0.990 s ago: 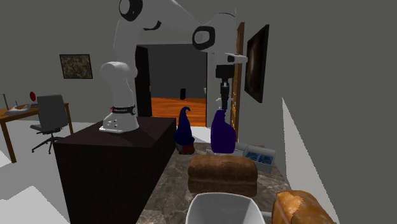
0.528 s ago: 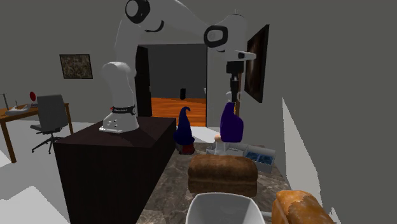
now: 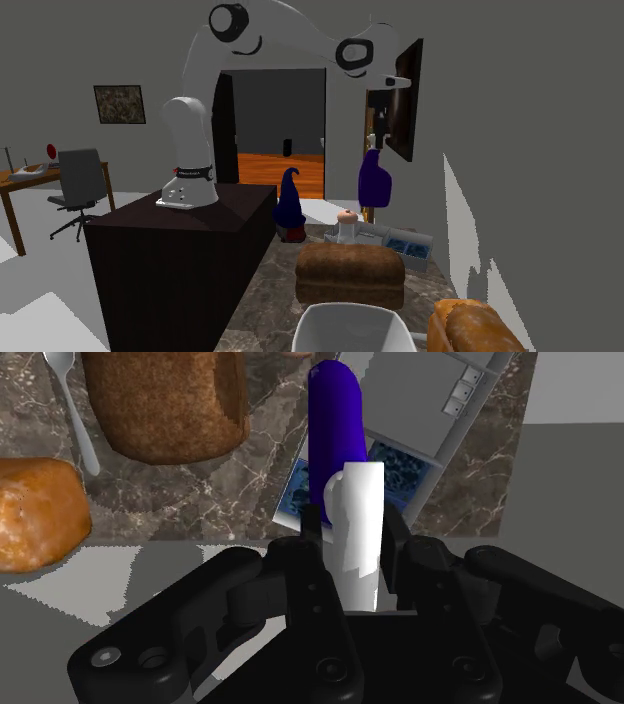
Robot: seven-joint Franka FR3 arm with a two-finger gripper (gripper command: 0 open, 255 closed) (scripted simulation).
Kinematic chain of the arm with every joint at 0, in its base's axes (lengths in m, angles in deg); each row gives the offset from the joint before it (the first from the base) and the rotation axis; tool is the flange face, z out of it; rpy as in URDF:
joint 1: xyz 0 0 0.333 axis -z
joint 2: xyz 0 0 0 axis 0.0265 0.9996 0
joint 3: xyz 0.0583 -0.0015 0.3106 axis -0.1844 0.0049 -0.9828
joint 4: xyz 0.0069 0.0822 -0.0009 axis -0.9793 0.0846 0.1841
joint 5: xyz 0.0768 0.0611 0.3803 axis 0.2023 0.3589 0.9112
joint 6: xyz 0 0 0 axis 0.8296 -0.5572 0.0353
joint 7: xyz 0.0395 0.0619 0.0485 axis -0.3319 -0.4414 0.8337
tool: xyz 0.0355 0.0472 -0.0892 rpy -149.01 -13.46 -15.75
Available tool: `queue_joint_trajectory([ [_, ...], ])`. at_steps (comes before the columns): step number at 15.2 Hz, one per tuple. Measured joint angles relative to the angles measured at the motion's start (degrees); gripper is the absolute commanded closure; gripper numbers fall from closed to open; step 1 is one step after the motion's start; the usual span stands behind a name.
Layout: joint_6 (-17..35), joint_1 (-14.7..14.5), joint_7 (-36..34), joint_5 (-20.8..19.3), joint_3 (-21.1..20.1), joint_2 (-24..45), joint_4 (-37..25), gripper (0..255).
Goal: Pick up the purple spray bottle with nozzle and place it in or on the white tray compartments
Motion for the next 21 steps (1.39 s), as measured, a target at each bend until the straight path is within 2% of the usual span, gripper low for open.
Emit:
queue_joint_trajectory([
  [7,-5.5,-3.6,-6.7,0.2,-2.1,6.1,-11.6,255],
  [21,2.5,-3.8,-6.8,1.1,-2.8,9.8,-7.1,255],
])
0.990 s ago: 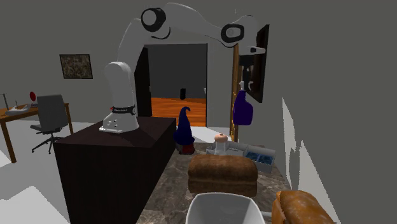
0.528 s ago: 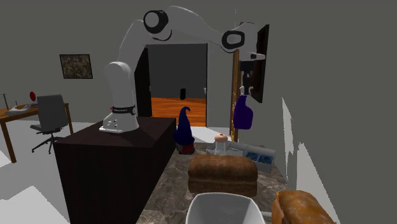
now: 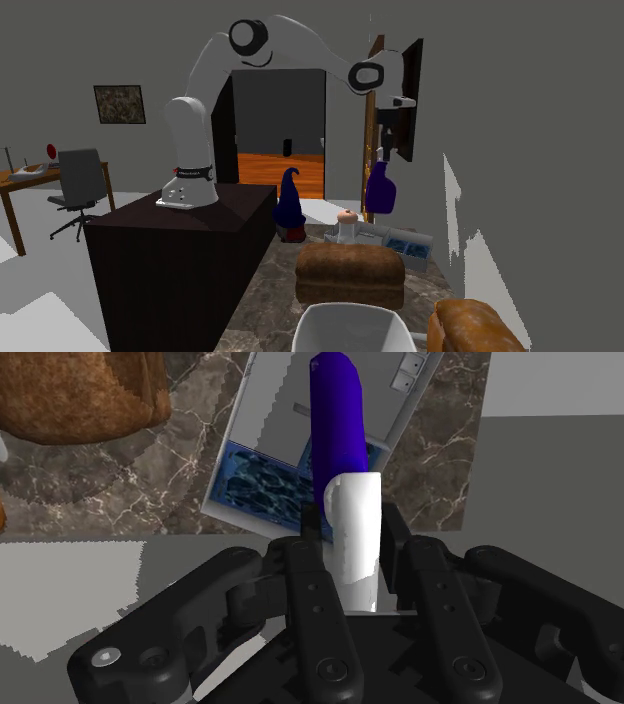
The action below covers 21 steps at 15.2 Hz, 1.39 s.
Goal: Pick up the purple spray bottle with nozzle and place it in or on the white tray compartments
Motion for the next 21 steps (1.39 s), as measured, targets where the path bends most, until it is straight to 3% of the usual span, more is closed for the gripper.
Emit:
queue_joint_trajectory([
  [16,9.3,0.6,1.0,1.5,-1.0,6.0,3.4,255],
  [21,9.8,0.7,1.0,1.6,-1.1,6.3,3.3,255],
])
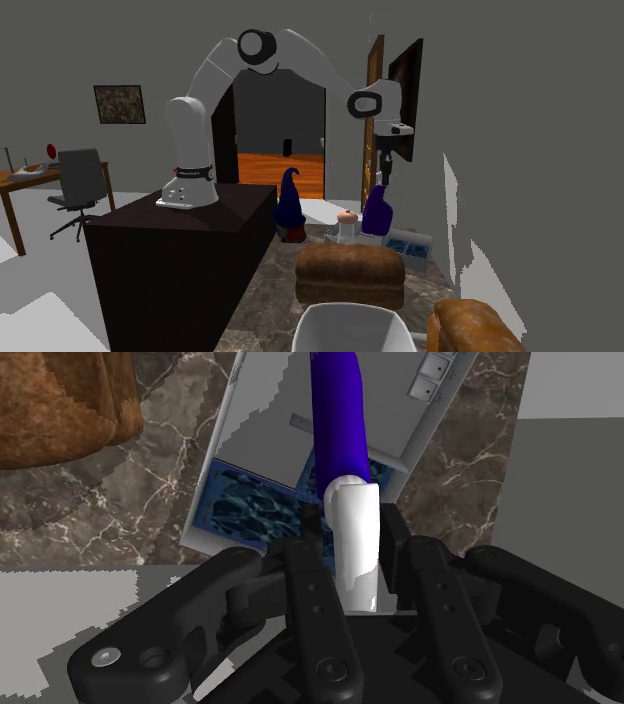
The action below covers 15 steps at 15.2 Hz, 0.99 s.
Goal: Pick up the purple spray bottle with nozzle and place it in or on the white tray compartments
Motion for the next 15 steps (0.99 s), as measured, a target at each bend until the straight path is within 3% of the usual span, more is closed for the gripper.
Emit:
queue_joint_trajectory([
  [2,0.1,0.0,0.0,0.0,0.0,0.0,0.1,255],
  [3,0.1,0.0,0.0,0.0,0.0,-0.1,0.1,0],
  [9,0.1,0.0,0.0,0.0,0.0,0.1,0.3,0],
  [15,-4.5,-0.5,-0.5,-0.9,0.6,-4.0,-0.4,0],
])
